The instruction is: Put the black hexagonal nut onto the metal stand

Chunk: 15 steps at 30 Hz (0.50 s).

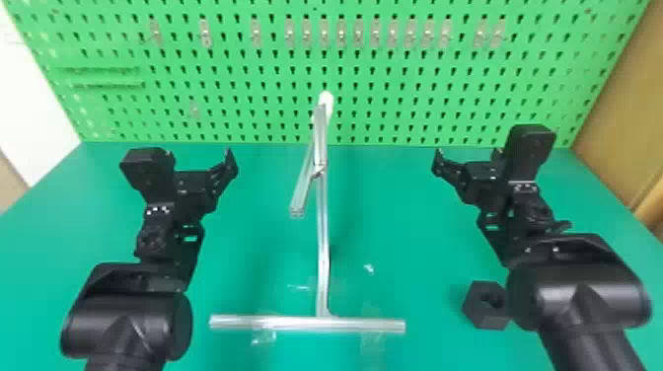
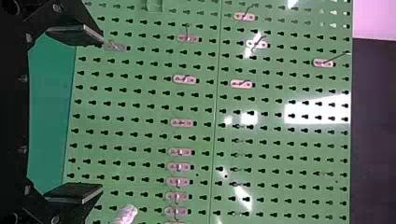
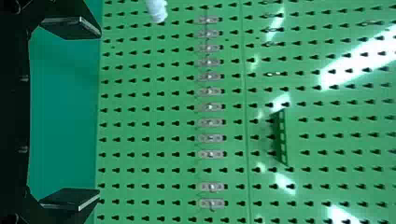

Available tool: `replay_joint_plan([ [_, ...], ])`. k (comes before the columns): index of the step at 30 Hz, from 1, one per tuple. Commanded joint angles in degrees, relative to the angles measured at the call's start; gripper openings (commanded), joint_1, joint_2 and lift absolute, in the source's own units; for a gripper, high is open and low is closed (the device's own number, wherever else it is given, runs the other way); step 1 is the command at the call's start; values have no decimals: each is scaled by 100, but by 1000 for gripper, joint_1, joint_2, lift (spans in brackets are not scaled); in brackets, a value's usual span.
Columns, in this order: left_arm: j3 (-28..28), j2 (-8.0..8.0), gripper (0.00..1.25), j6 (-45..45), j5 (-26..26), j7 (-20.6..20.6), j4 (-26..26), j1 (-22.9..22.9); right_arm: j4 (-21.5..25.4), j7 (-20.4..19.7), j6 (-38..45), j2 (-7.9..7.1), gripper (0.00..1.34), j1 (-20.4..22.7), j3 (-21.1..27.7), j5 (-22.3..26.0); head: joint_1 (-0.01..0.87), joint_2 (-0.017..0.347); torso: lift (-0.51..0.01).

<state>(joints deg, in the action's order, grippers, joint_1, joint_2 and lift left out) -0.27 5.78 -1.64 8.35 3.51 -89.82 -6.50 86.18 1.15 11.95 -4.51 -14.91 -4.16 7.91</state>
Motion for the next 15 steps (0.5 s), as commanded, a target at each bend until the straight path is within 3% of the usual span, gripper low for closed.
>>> replay_joint_plan([
  [1,1,2,1083,6,0,0,0,0,144,201,660,-6,1233,-4,197,-281,693,81,-1],
  [15,1,2,1083,6,0,0,0,18,153,526,1407,-41,1233,216,452,-562,693,81,-1],
])
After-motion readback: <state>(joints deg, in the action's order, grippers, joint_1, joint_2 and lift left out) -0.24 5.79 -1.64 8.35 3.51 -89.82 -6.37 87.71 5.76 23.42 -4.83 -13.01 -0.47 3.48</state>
